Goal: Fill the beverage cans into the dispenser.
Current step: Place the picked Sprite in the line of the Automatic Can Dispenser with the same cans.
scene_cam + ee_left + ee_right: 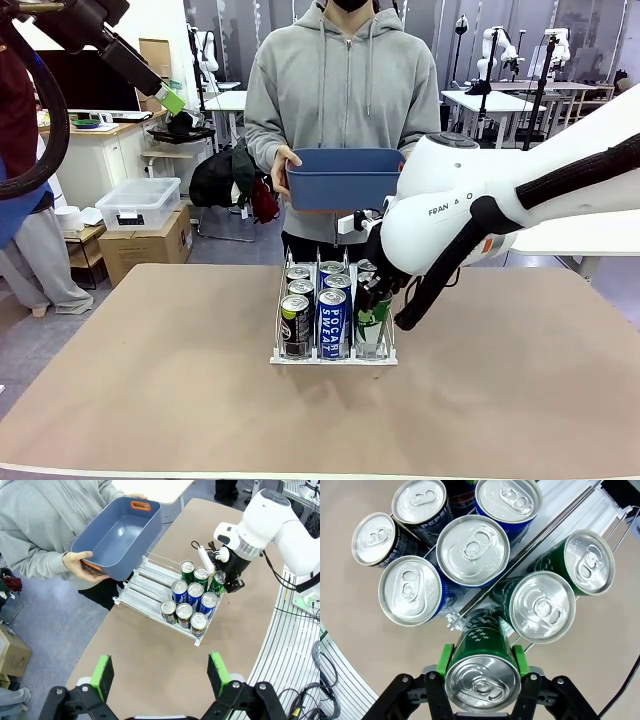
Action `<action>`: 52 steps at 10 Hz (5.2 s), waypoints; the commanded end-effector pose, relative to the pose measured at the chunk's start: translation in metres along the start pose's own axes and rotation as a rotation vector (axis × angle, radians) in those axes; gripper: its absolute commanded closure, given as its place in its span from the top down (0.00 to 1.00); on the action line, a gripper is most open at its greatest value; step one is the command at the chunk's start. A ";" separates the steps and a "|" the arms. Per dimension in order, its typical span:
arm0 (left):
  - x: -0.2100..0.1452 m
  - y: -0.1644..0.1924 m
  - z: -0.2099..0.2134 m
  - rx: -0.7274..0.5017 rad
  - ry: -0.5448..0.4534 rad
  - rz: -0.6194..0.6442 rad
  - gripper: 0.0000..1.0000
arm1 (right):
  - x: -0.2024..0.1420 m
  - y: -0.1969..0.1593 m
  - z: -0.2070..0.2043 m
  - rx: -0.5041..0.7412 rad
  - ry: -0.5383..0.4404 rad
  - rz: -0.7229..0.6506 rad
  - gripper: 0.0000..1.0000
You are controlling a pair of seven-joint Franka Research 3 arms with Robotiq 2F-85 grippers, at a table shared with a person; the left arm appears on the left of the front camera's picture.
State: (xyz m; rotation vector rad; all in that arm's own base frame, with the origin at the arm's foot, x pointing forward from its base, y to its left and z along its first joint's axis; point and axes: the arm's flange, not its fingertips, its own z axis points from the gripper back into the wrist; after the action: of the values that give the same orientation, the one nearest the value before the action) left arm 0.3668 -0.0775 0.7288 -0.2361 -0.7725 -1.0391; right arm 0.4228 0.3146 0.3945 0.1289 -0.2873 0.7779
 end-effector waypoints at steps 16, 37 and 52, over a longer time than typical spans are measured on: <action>-0.002 0.001 0.000 0.000 0.001 0.003 1.00 | -0.007 -0.001 0.005 -0.005 0.016 -0.032 1.00; -0.002 0.001 0.000 0.000 0.001 0.003 1.00 | -0.024 -0.094 0.271 -0.030 -0.281 0.037 1.00; -0.002 0.001 0.000 0.000 0.001 0.003 1.00 | -0.040 -0.114 0.368 0.073 -0.355 0.099 1.00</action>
State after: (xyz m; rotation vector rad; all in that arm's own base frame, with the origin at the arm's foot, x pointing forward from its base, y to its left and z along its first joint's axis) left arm 0.3669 -0.0773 0.7290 -0.2361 -0.7729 -1.0386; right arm 0.3995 0.1309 0.7388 0.3007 -0.5803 0.8491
